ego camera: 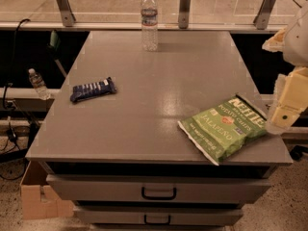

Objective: Pick rxbar blueberry

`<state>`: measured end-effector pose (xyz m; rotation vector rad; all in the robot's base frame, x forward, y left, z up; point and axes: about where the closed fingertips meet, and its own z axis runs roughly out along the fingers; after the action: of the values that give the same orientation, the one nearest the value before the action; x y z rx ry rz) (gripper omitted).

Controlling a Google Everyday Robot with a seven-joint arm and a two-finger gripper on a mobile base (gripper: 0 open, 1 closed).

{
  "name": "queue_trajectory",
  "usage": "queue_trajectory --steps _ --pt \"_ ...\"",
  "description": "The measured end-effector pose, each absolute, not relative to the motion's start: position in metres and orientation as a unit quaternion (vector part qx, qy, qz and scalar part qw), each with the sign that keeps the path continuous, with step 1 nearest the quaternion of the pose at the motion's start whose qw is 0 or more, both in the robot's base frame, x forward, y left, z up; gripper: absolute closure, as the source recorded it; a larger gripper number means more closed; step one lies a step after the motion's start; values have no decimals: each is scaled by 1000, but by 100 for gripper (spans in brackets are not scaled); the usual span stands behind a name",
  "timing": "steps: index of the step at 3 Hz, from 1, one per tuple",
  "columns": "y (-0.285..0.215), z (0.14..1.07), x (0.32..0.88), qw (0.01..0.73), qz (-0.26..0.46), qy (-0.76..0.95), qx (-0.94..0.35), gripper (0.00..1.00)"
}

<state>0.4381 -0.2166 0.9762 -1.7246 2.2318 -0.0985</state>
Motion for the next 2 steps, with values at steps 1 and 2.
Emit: queue_trajectory --steps 1,2 --pt "-217 976 438 159 -35 781 -603 0" --pt "-203 976 448 172 -24 769 -616 0"
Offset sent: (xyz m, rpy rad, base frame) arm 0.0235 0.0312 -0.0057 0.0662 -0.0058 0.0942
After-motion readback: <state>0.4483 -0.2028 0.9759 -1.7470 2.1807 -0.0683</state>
